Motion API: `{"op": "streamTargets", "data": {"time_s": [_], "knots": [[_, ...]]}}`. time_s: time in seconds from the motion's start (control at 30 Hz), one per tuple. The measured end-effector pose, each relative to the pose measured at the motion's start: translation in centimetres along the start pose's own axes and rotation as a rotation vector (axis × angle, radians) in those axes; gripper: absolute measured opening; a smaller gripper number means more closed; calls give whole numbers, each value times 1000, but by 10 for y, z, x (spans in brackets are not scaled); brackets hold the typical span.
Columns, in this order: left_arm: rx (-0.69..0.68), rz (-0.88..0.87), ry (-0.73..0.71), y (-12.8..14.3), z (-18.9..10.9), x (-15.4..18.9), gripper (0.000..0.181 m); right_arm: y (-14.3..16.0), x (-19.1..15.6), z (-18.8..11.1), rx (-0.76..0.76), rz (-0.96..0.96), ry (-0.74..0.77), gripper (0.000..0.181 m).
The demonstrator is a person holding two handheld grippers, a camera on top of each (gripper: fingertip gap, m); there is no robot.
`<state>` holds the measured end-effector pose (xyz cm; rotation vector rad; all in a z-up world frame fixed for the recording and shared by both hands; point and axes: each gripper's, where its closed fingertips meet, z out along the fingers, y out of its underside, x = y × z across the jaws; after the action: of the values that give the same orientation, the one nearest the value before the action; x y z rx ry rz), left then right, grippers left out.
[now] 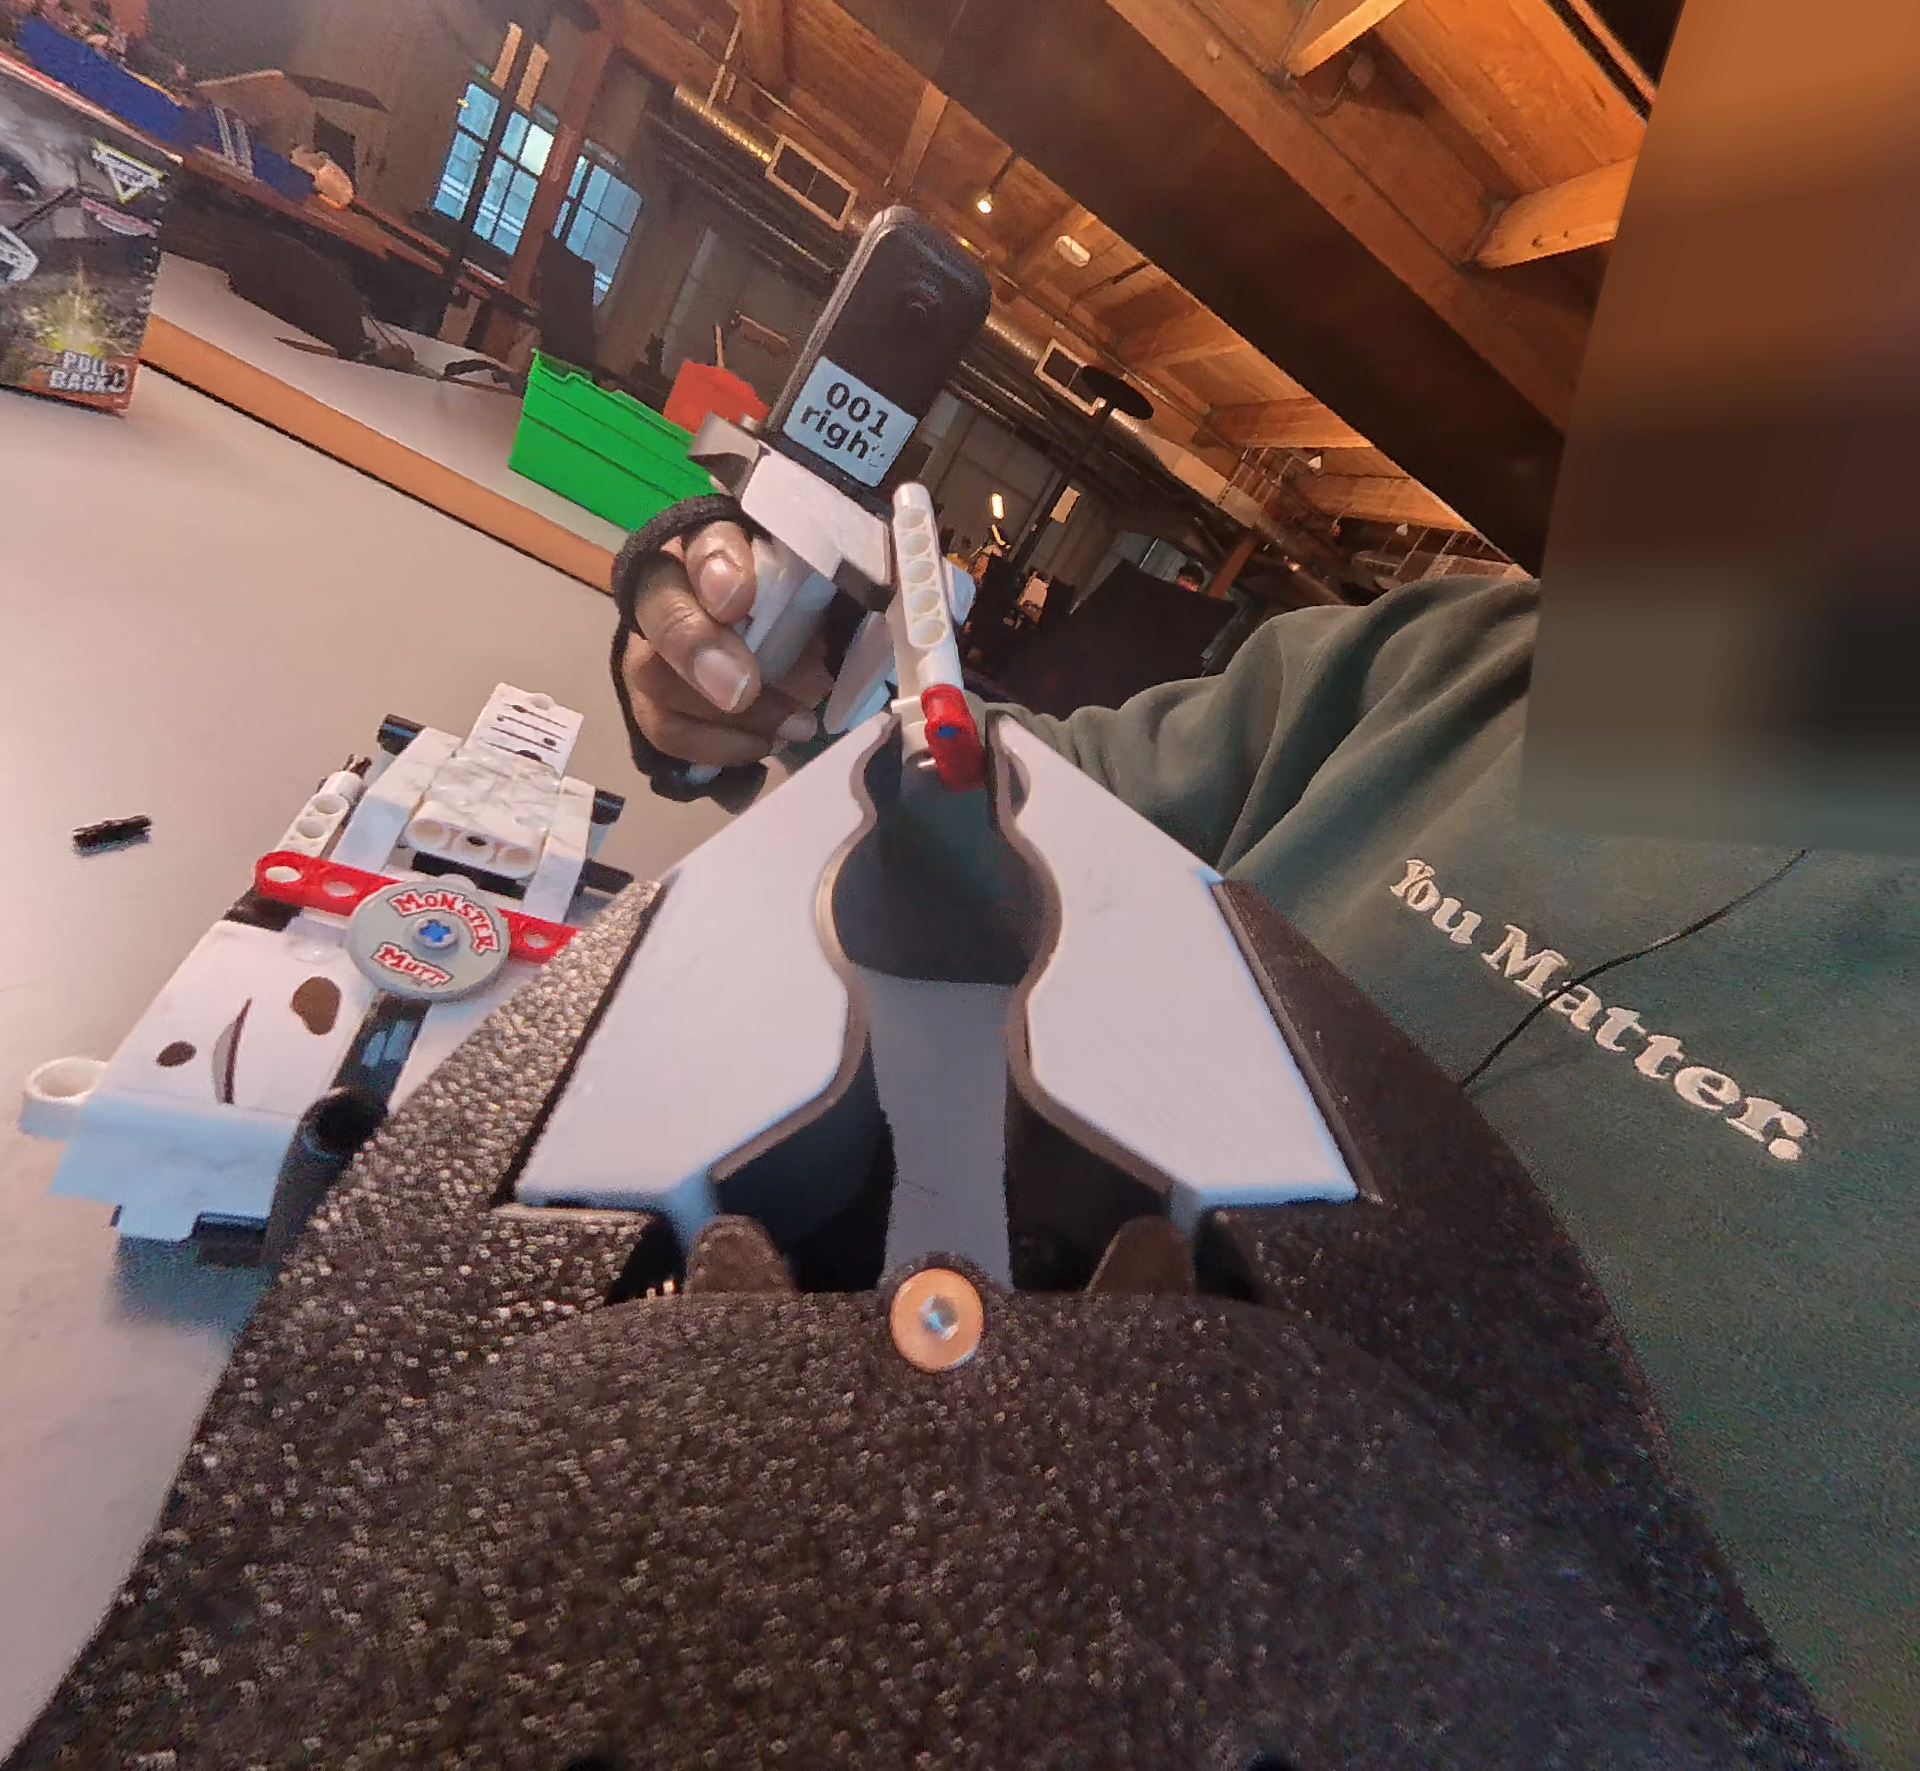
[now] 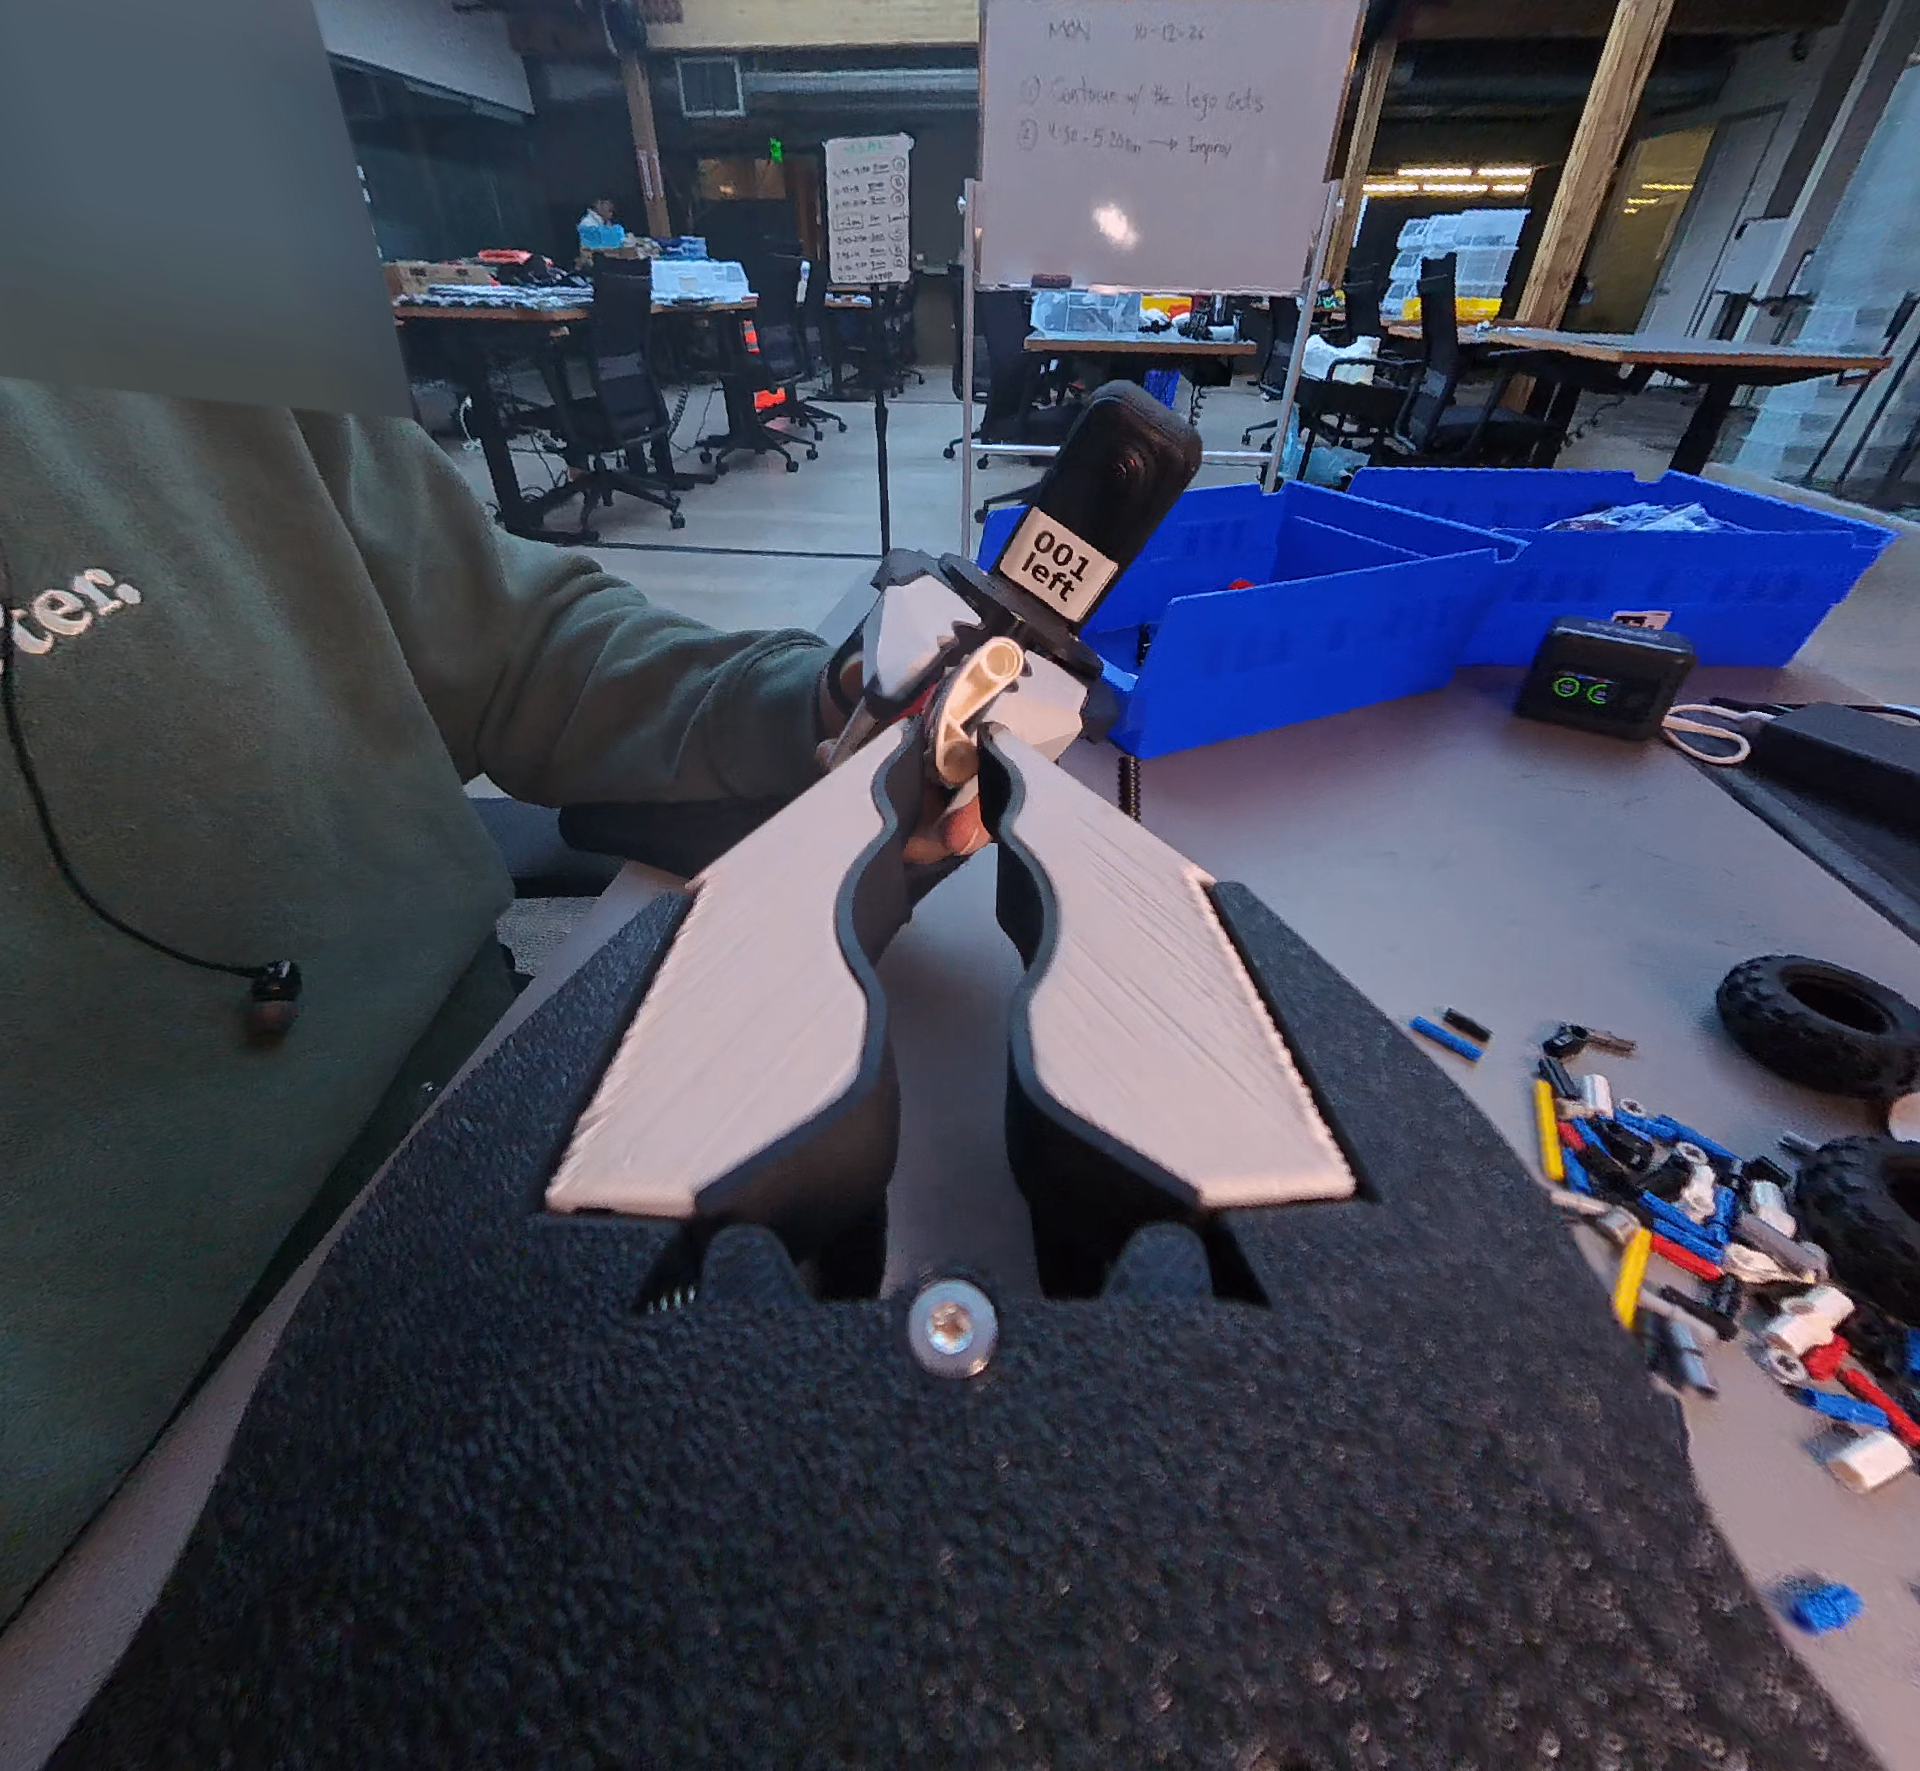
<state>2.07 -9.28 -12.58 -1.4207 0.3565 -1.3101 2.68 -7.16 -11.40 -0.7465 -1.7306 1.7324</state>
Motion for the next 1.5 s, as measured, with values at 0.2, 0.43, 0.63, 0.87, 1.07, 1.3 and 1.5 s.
{"op": "streamTargets", "data": {"time_s": [0.2,0.43,0.63,0.87,1.07,1.3,1.5], "knots": [[-114,29,-103,16,2,-12,12,17,-1,5,-116,18,18,25],[-151,62,-126,20,3,-13,7,28,-7,10,-143,35,-35,6],[-179,86,-110,19,7,-7,7,24,-12,4,-126,51,-94,6],[-159,155,-177,5,-11,-13,7,-30,9,-52,79,42,30,7],[-326,158,-207,40,-1,-22,7,-26,15,-53,133,144,-6,7],[-560,217,-296,87,1,-40,7,-19,20,-50,154,204,-6,7],[-610,231,-359,94,-5,-51,12,-4,38,-48,92,179,109,8]]}}
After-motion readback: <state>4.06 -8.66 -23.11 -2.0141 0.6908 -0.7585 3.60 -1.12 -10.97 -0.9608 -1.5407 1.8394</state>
